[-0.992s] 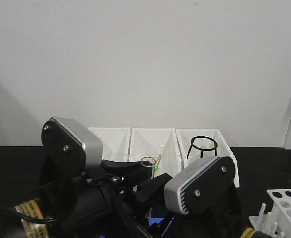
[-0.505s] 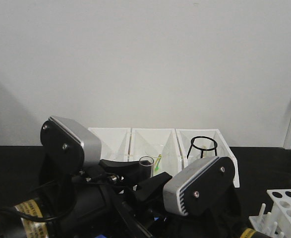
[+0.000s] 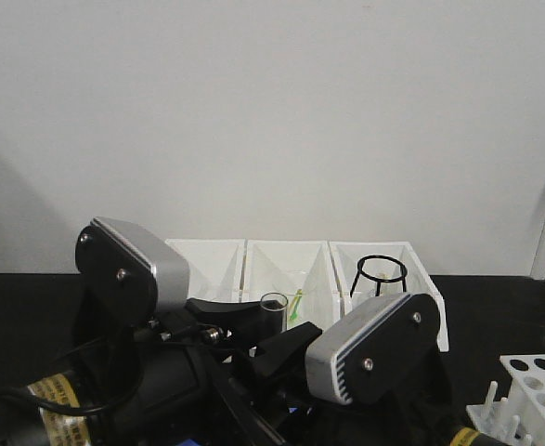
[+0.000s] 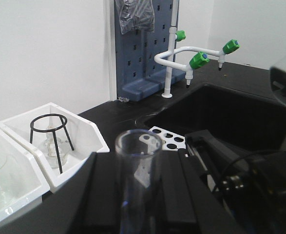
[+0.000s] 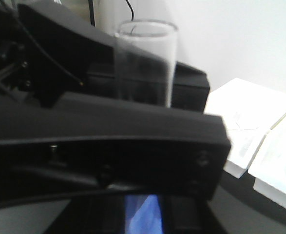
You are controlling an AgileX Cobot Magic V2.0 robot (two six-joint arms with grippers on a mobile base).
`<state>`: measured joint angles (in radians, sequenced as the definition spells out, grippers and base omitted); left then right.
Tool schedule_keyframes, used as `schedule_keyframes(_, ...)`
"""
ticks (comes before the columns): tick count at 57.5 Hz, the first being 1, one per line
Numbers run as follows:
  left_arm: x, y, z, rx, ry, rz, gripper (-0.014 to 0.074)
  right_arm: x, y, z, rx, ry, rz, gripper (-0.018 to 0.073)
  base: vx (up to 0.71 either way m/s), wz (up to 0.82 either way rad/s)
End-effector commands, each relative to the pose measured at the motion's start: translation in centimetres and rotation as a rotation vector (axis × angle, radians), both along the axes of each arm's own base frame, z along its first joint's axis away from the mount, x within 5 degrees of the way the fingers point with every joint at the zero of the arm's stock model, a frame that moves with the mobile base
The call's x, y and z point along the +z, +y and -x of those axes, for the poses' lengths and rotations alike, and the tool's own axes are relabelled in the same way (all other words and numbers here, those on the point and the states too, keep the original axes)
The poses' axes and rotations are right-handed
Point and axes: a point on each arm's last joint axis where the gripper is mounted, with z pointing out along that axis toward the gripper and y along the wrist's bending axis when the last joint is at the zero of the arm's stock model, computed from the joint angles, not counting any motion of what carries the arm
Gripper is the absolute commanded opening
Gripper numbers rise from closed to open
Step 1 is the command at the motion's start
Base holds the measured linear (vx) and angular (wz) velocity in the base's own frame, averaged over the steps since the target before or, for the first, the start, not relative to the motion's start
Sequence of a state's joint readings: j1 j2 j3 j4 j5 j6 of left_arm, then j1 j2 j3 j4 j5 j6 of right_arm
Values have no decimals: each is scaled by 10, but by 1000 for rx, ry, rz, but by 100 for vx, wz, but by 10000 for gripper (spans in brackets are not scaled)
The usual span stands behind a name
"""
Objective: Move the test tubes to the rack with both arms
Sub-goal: 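Open the left gripper and carry the tube over the rack with the right gripper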
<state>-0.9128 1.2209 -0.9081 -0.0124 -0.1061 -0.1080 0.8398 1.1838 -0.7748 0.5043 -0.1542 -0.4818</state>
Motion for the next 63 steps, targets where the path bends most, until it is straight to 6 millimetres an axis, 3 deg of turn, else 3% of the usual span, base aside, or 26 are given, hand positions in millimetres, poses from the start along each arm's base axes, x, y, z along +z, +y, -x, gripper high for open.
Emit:
schedule_keyframes(1, 26, 3, 4, -2, -74, 118, 288, 25, -5, -3, -46, -117, -86, -11, 0, 0)
schedule_keyframes(9, 26, 3, 4, -2, -71, 114, 447, 25, -5, -3, -46, -117, -86, -10, 0, 0)
schedule_keyframes(14, 27, 4, 5, -2, -74, 118, 492, 25, -5, -3, -46, -117, -86, -10, 0, 0)
schedule_keyframes(19, 37, 6, 6, -2, -87, 135, 498, 25, -5, -3, -45, -115, -85, -10, 0, 0)
schedule_keyframes(34, 89, 15, 13, -1, -227, 197, 498, 25, -5, -3, -45, -113, -84, -8, 0, 0)
schedule_keyframes(46, 102, 25, 20, 2, -251, 197, 498, 27, -7, -5, -66, -131, -90, -8, 0, 0)
schedule_keyframes(54, 99, 27, 21, -1, -246, 147, 498, 29, -31, -22, -175, -128, -96, -8, 0, 0)
schedule_keyframes(63, 97, 26, 21, -2, -232, 129, 498, 35, -81, -43, -366, -143, -60, -8, 0, 0)
